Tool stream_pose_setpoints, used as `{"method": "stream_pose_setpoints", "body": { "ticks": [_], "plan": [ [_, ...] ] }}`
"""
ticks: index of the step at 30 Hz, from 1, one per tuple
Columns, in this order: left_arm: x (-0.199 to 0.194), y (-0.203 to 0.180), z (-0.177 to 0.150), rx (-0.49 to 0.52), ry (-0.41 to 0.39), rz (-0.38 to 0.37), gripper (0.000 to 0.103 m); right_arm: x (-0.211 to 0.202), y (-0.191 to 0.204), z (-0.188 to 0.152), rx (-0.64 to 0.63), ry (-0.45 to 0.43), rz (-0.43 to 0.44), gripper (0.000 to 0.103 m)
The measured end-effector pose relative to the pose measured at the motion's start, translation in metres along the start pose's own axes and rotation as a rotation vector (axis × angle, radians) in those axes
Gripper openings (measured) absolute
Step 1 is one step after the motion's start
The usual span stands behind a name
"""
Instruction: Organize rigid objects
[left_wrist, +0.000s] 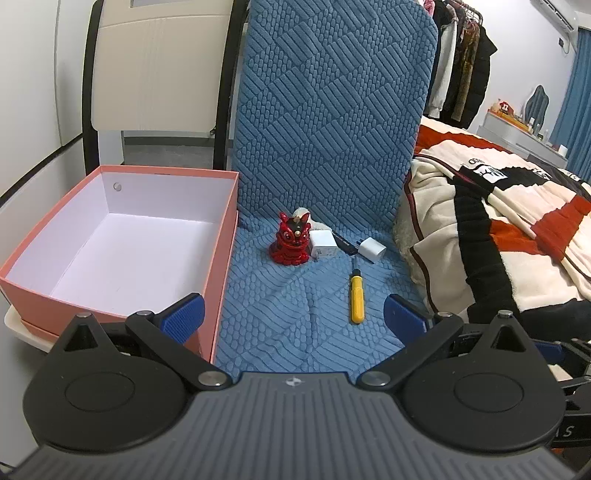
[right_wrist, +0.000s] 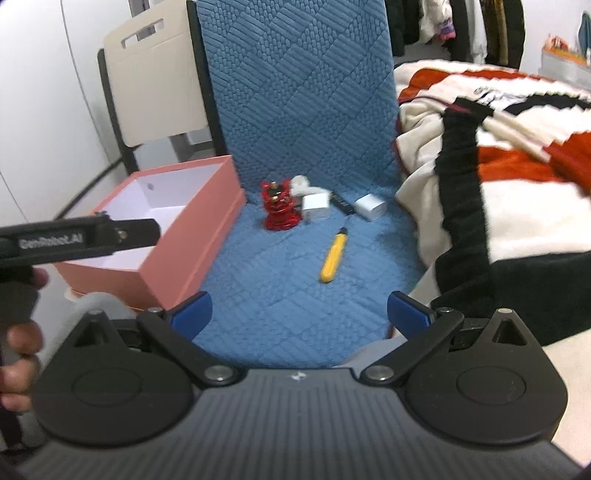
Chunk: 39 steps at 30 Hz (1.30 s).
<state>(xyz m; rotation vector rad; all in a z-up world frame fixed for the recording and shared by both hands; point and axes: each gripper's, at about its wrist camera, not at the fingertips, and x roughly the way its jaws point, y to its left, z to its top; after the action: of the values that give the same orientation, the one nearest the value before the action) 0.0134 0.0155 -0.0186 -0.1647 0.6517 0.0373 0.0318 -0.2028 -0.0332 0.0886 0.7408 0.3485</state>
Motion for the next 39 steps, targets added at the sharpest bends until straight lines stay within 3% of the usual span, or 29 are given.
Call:
{"method": "stream_pose_setpoints", "body": {
  "ticks": [22,39],
  "plan": [
    [0.05,-0.015,-0.002,0.048,0.041,0.016,0.103,0.028,-0.014,-0.008,0.044,0.005,-0.05,0.103],
    [0.128,-0.009,0.006,0.052,0.071,0.048,0.103,0.077,-0.023,-0.004,0.069,0.031,-0.093,0.101]
  ]
}}
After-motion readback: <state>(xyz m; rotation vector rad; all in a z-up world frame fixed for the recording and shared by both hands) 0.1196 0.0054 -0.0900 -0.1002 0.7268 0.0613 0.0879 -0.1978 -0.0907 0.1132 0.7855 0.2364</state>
